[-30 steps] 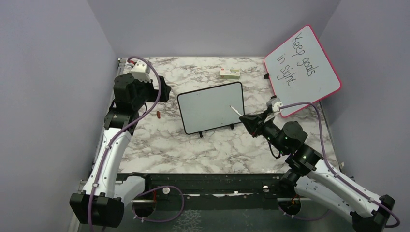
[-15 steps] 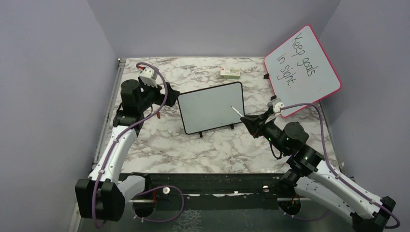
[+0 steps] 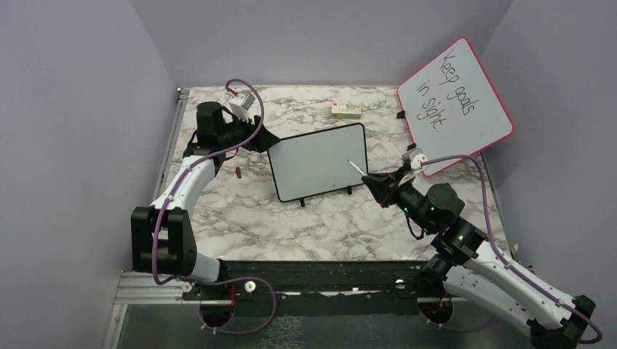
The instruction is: Write a sentence on the whiteboard
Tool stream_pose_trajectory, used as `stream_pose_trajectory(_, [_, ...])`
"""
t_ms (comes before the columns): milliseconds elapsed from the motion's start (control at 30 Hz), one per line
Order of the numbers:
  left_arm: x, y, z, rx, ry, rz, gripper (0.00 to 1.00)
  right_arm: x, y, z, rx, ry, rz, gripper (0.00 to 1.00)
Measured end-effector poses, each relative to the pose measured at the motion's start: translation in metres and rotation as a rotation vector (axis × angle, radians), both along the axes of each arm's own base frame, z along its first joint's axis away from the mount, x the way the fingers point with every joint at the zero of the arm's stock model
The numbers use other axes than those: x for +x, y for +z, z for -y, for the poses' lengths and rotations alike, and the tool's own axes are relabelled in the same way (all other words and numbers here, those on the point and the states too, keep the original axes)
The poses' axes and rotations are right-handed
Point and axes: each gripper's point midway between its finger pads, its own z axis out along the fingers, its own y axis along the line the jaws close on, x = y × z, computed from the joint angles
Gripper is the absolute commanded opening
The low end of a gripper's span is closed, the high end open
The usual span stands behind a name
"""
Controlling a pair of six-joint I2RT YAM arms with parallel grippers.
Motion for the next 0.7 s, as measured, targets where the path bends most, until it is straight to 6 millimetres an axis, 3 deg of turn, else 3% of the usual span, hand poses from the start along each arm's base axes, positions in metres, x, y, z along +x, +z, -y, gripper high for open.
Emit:
stream_pose_trajectory(300, [-0.001, -0.012, 0.016, -0.053, -0.126, -0.06, 0.38, 0.0, 0.0, 0.0, -0.003, 0.0, 0.001, 0.01])
stream_pose_trajectory(433, [-0.008, -0.009, 0.02, -0.073, -0.17, -0.062, 0.14, 0.001, -0.001, 0.0, -0.005, 0.0, -0.001, 0.01])
stream_pose_trajectory(700, [-0.022, -0.007, 0.03, -0.106, -0.244, -0.074, 0.06, 0.002, -0.004, -0.001, -0.029, 0.001, 0.002, 0.01])
